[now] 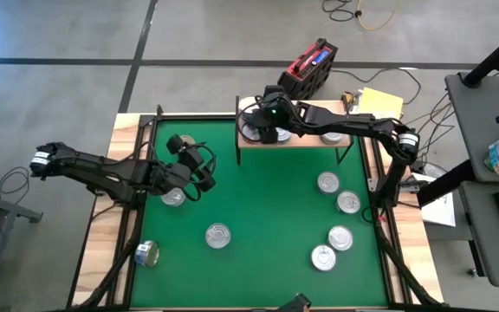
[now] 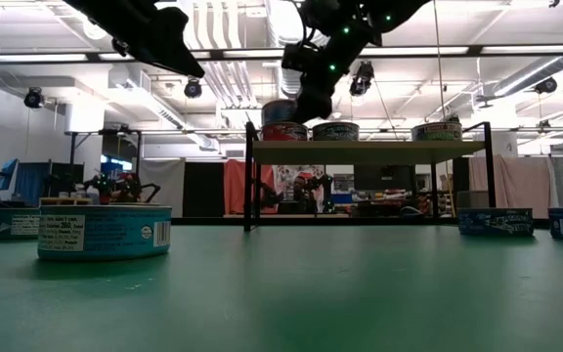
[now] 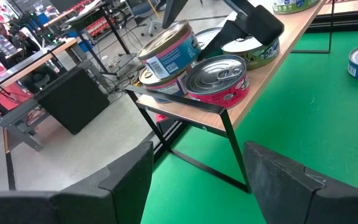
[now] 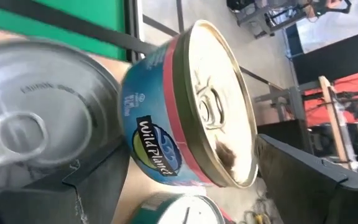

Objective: Stack canned seafood by type on shelf
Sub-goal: Stack the blue/pink tuna can on top of the other blue/pink tuna can on the shelf

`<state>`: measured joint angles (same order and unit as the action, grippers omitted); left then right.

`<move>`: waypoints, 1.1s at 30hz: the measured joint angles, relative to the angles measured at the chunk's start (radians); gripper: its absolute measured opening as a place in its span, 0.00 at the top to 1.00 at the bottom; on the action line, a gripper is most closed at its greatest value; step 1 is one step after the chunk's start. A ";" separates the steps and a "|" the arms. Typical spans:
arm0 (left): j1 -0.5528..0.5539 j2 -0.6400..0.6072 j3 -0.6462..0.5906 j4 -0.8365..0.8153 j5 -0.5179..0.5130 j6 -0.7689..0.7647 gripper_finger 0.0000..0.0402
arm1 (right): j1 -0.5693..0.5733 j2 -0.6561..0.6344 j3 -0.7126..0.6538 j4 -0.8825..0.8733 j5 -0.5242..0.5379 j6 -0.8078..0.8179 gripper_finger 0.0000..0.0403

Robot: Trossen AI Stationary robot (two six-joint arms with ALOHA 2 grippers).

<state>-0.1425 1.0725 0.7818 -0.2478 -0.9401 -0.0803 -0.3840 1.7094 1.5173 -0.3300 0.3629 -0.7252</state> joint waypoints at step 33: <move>0.000 0.000 0.000 0.000 0.001 -0.008 0.42 | -0.010 -0.001 0.000 0.079 0.004 -0.004 0.28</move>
<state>-0.1429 1.0722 0.7818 -0.2480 -0.9396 -0.0879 -0.3935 1.7081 1.5173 -0.2509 0.3669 -0.7292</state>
